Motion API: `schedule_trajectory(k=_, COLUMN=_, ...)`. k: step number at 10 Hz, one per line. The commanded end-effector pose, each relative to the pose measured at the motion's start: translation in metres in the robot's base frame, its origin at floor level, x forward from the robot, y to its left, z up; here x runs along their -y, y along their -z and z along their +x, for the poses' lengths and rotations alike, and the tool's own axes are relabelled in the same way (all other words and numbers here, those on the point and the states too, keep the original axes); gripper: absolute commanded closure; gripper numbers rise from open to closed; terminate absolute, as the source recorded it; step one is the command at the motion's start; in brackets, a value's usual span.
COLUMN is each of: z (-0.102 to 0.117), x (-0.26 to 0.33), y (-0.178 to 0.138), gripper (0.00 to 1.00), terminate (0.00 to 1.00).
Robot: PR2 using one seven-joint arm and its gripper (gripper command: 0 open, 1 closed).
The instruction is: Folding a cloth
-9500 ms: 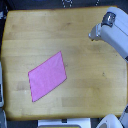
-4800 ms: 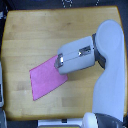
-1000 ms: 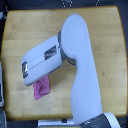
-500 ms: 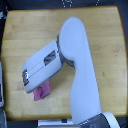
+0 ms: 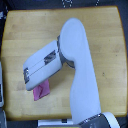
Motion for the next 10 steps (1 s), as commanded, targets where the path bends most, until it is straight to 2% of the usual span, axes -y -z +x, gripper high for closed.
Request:
schedule_trajectory(k=1, z=0.0160, x=-0.0050, y=0.0065, gripper=0.00, terminate=0.00)
schedule_trajectory(k=10, z=0.0180, x=0.0032, y=0.0021, gripper=0.00, terminate=0.00)
